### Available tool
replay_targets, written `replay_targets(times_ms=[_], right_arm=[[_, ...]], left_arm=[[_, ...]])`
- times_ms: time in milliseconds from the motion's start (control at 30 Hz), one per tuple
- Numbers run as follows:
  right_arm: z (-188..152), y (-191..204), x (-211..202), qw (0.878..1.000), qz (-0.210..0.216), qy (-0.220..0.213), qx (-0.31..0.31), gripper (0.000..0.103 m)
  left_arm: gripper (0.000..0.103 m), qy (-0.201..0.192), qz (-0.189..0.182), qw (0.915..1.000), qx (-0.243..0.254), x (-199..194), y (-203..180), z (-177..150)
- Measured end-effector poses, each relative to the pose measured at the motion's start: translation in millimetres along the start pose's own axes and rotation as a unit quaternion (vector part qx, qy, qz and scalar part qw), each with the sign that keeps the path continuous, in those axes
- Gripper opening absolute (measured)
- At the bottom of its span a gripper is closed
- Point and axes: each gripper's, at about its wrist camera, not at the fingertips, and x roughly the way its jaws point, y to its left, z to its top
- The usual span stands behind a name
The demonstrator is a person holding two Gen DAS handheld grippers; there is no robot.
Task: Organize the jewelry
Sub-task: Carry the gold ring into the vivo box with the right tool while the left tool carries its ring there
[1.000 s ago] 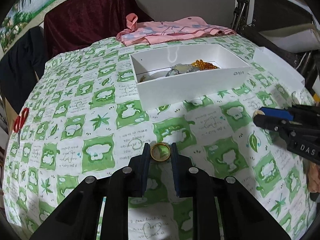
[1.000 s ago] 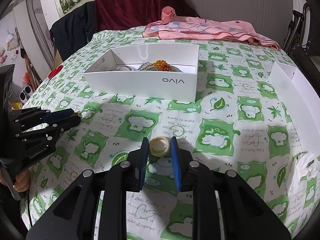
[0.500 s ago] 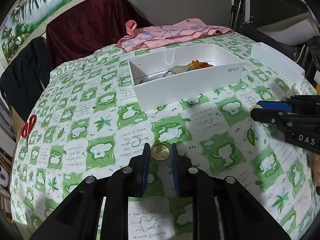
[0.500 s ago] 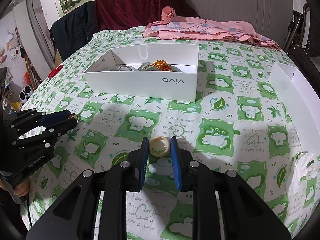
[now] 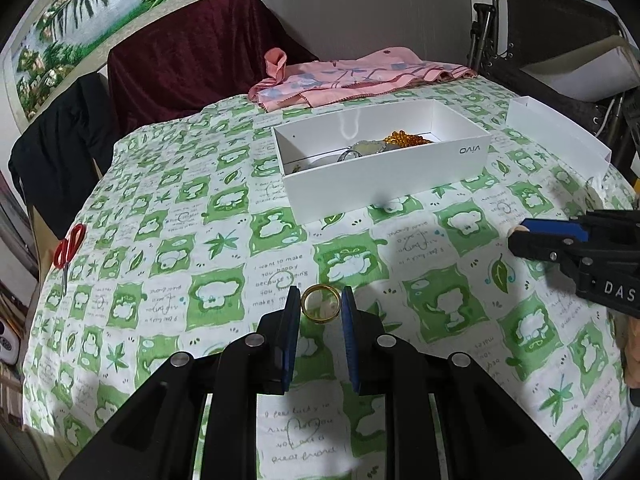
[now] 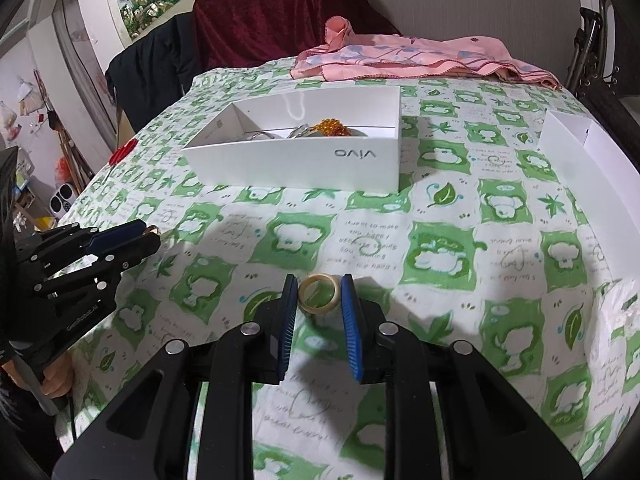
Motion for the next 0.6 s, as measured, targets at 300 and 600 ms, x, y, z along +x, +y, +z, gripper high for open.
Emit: replay_targets(times_ms=[300,600], right_arm=[[-19,6,-16,1.000,0.024,-0.005,0.003,0.021],[-24,14,-14,1.000,0.011,0.009,-0.017,0.022]], left_arm=[[0.021,0.015,-0.017,0.9992,-0.034,-8,8,-15],[0.022,0.032,-0.025,0.9986,-0.034,-3,10,-17]])
